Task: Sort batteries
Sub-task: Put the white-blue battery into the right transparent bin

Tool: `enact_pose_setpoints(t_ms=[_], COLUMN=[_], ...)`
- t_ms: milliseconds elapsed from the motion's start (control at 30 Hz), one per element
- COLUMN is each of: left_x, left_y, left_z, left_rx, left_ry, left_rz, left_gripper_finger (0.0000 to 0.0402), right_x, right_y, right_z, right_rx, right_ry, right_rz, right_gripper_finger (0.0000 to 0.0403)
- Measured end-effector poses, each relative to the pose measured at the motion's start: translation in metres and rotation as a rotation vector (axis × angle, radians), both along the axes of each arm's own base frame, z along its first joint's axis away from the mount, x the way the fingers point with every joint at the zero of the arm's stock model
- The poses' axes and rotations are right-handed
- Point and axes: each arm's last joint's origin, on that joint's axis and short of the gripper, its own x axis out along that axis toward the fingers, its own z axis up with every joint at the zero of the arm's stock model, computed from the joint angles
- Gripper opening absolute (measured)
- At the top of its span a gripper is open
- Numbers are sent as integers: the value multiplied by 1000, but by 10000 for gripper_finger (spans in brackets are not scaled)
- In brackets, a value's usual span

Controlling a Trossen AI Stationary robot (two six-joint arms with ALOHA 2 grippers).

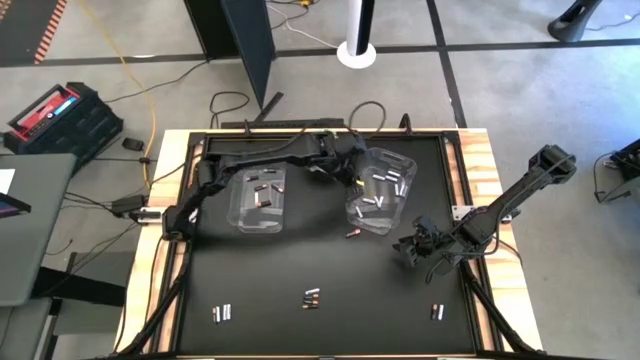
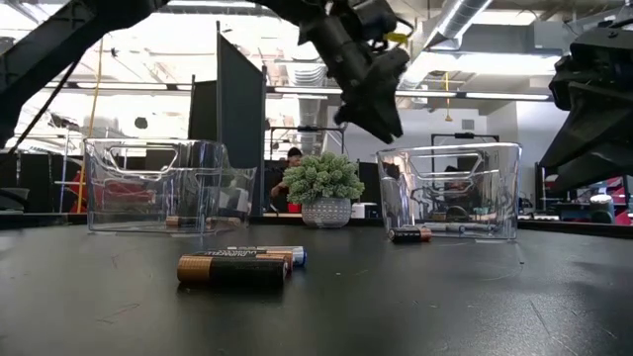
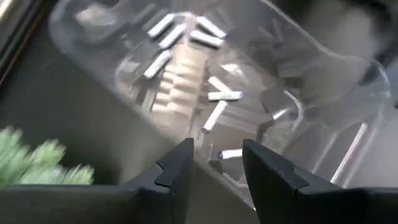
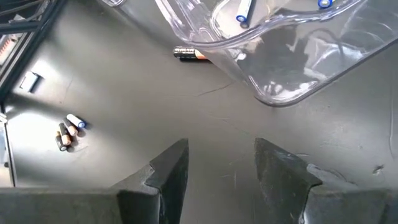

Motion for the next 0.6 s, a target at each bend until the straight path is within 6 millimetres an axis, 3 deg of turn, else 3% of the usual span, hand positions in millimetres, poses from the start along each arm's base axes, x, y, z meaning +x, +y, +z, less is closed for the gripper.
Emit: enact_pose_setpoints(t_ms=[133, 267, 433, 600], left_x=[-19, -48, -86, -129], left_y=[-7, -26, -67, -122], left_z=[3, 10, 13, 14], left_rx=[26, 54, -12, -96], left_ry=[36, 25, -103, -210], left_rz=[177, 318, 426, 571], left_gripper_finger=[113, 98, 92, 91], right_x=[0, -2, -6, -10], right_y=[0, 3, 8, 13], right_z=[0, 0, -1, -1], right_rx=[-15, -17, -22, -26], right_ry=[4, 6, 14, 18], right_rz=[18, 37, 76, 117], right_gripper_finger=[201, 201, 201, 201])
